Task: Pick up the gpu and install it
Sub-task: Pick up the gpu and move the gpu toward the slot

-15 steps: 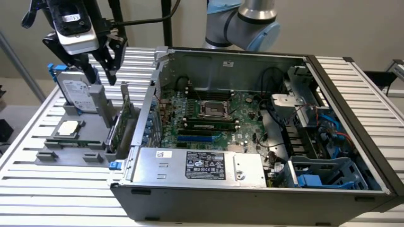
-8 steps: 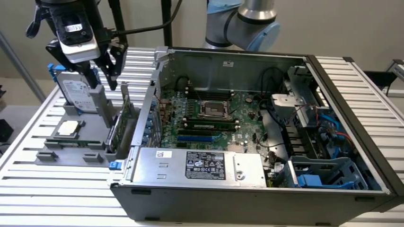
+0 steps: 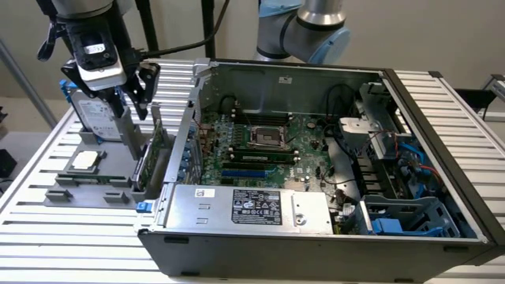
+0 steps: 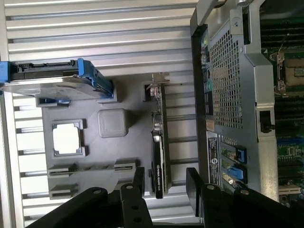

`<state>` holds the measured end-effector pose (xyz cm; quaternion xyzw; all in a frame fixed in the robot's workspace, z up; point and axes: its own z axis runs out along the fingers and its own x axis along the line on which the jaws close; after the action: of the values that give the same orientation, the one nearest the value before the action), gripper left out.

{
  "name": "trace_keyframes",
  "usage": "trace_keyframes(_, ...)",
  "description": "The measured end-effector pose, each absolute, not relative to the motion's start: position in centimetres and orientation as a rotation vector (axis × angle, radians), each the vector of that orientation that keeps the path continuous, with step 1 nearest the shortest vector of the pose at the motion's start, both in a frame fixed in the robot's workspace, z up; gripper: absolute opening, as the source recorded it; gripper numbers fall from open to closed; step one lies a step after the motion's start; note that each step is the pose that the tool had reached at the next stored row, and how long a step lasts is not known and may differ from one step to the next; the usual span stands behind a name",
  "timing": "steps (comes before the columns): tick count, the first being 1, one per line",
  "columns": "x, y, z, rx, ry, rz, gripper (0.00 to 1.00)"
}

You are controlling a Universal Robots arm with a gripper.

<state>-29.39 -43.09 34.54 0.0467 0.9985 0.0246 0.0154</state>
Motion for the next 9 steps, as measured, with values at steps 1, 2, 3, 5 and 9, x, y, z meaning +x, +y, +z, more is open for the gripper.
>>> trace_keyframes(1, -29.4, -43.1, 34.4, 0.146, 3.106, 0.077, 0.48)
trace_keyframes(2, -29.4, -43.1, 34.2, 0.146, 3.106, 0.077, 0.48)
trace_keyframes(3, -29.4, -43.1, 34.0, 0.147, 3.106, 0.077, 0.48)
trace_keyframes(5, -29.4, -43.1, 33.6, 0.147, 3.106, 0.076, 0.48)
trace_keyframes(9, -29.4, -43.2, 32.9, 0.147, 3.106, 0.077, 0.48)
